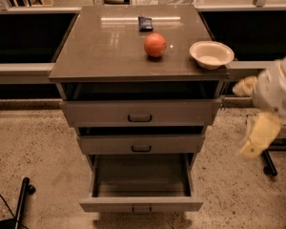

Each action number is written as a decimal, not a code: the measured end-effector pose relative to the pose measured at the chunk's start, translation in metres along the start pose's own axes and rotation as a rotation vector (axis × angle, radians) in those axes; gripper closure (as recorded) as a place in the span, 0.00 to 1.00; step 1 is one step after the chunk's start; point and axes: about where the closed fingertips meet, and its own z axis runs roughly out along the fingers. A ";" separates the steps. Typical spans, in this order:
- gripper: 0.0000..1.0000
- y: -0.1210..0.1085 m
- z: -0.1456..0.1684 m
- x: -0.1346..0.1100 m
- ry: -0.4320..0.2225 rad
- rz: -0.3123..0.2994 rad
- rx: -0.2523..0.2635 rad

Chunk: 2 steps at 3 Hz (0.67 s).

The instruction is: Close bottom drawer

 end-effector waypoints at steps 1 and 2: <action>0.00 0.031 0.071 0.041 -0.184 0.135 -0.060; 0.00 0.040 0.130 0.077 -0.286 0.197 -0.060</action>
Offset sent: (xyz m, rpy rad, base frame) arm -0.0355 -0.0171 -0.2327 0.4382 0.0252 -0.1808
